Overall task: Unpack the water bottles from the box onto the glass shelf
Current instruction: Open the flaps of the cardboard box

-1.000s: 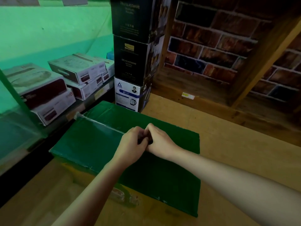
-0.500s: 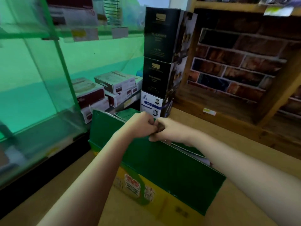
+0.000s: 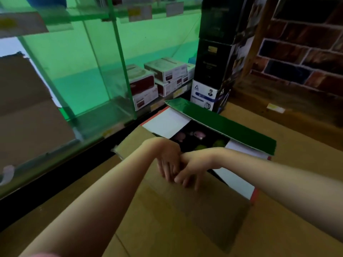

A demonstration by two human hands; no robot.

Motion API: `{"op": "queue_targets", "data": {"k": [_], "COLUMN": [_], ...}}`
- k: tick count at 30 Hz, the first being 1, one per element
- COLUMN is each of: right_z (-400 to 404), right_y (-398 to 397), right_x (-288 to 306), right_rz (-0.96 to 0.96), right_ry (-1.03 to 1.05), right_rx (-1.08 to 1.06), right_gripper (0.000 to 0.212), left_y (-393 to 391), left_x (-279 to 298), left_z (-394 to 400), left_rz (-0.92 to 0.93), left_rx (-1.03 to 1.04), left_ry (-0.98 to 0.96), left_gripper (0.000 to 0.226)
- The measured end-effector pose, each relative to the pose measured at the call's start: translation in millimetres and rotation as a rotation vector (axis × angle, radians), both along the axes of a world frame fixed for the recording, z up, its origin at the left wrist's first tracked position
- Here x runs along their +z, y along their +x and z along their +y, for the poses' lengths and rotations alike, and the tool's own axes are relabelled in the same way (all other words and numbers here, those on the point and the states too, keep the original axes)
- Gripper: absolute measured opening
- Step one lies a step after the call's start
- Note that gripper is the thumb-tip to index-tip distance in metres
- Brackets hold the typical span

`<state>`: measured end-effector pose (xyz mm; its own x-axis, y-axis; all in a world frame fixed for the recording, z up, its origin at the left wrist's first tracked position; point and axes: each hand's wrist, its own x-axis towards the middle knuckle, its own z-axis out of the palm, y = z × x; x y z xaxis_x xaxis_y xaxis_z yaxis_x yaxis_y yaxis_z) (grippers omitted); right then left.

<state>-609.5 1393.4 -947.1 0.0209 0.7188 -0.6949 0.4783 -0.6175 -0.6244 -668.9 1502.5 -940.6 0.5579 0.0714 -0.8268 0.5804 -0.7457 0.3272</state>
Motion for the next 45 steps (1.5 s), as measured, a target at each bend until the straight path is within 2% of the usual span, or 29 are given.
{"op": "queue_targets", "data": {"k": [2, 6, 8, 11, 13, 15, 17, 20, 22, 26, 30, 33, 37, 40, 45], "right_z": [1, 4, 7, 11, 12, 14, 15, 10, 5, -6, -13, -19, -25, -30, -24], "right_y": [-1, 4, 5, 5, 6, 12, 23, 40, 48, 65, 81, 92, 114, 147, 201], "right_x": [-13, -30, -33, -27, -17, -5, 3, 4, -3, -28, -42, -46, -26, -1, 3], "right_rz": [-0.069, -0.315, -0.358, -0.219, -0.149, -0.192, -0.328, -0.463, -0.528, -0.602, -0.625, -0.673, -0.709, -0.73, -0.732], "right_ry": [-0.032, -0.097, -0.108, -0.055, 0.071, 0.259, 0.43, 0.519, 0.512, 0.402, 0.385, 0.439, 0.641, 0.607, 0.416], "right_rx": [0.052, 0.187, 0.229, 0.111, -0.035, -0.182, -0.265, -0.324, -0.329, -0.397, -0.407, -0.354, -0.467, -0.422, -0.397], "right_gripper": [0.046, 0.044, 0.042, 0.031, 0.026, 0.024, 0.024, 0.025, 0.028, 0.039, 0.052, 0.056, 0.062, 0.076, 0.069], "left_y": [2, 2, 1, 5, 13, 22, 29, 40, 48, 70, 92, 99, 126, 161, 217], "left_x": [-20, -40, -41, -33, -20, -2, 9, 8, -2, -29, -34, -36, -21, -4, -20], "left_z": [-4, -5, -4, -1, 5, 10, 15, 18, 11, -19, -39, -51, -46, -42, -29], "left_rz": [-0.023, -0.254, -0.296, -0.136, -0.099, -0.215, -0.443, -0.681, -0.731, -0.702, -0.791, -0.906, -1.088, -1.049, -0.923], "left_rx": [-0.026, -0.058, -0.067, -0.077, -0.036, -0.01, 0.041, 0.136, 0.18, 0.195, 0.234, 0.263, 0.272, 0.217, 0.081], "left_ry": [0.008, 0.053, 0.075, 0.06, 0.059, 0.146, 0.281, 0.355, 0.315, 0.228, 0.241, 0.31, 0.381, 0.328, 0.259], "left_gripper": [0.033, 0.045, 0.046, 0.035, 0.027, 0.026, 0.018, 0.019, 0.025, 0.036, 0.046, 0.042, 0.044, 0.056, 0.06]}}
